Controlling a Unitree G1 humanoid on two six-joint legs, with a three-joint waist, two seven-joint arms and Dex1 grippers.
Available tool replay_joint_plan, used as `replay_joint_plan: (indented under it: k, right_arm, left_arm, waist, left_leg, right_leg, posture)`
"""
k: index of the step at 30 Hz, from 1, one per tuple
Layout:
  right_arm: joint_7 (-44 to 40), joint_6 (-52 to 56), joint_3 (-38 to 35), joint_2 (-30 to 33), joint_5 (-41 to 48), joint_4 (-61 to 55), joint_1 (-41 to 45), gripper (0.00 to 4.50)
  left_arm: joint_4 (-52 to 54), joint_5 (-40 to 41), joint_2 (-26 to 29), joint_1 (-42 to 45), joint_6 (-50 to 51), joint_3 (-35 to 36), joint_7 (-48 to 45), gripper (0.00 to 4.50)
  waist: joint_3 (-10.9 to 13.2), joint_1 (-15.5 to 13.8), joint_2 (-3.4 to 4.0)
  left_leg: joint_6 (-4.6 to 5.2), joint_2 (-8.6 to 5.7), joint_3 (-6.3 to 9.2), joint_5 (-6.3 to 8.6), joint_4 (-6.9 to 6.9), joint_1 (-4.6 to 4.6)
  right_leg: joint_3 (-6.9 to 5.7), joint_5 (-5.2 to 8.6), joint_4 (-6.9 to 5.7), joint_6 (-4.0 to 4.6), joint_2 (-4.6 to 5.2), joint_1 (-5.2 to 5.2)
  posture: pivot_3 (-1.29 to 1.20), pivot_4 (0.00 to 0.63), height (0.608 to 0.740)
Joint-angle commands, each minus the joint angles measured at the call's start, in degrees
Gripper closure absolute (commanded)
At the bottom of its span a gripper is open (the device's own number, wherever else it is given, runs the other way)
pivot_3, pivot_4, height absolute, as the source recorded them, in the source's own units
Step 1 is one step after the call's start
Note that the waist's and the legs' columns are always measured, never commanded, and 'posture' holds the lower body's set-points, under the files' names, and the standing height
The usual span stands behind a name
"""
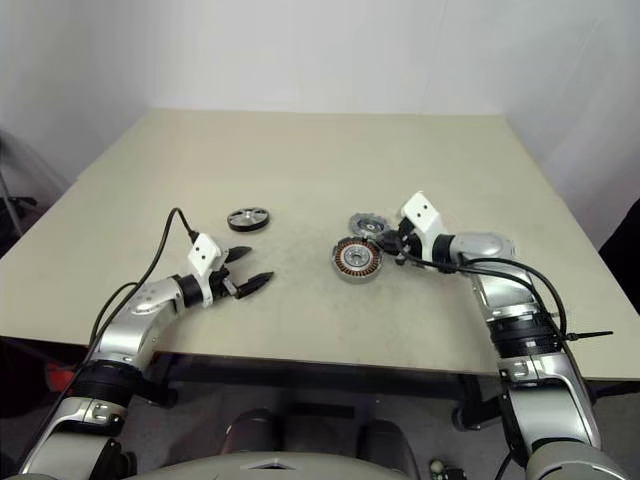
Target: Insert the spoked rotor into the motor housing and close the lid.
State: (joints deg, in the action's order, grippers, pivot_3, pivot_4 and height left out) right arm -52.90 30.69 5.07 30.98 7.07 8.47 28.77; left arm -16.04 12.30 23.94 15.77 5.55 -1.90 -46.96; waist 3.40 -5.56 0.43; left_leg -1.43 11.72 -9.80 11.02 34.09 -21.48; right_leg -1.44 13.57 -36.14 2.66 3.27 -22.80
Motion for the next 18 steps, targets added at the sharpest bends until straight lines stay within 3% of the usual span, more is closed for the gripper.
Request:
replay_joint_plan:
  k: [1, 18]
  right_arm:
    - [1.5, 0.8, 0.0, -0.9, 1.1, -3.2, 0.9, 3.93]
    - [2.9, 2.7, 3.0, -2.2, 0.9, -5.7, -1.5, 3.93]
  left_arm:
    - [2.8, 0.0, 0.4, 1.0, 0.1, 0.4, 0.3, 0.08]
    - [7.1, 0.3, 1.0, -0.2, 3.0, 1.0, 2.2, 0.08]
  waist:
    - [0.0, 0.0, 0.00]
    - [0.0, 0.0, 0.00]
  left_leg:
    - [-0.01, 0.00, 0.00, 0.00, -0.03, 0.00]
    - [-0.20, -0.03, 0.00, -0.12, -0.24, -0.01]
  right_leg:
    - [0.00, 0.00, 0.00, 0.00, 0.00, -0.01]
    - [-0.02, -0.02, 0.34, -0.01, 0.00, 0.10]
  posture:
    - [0.00, 0.000, 0.740]
    - [0.00, 0.000, 0.740]
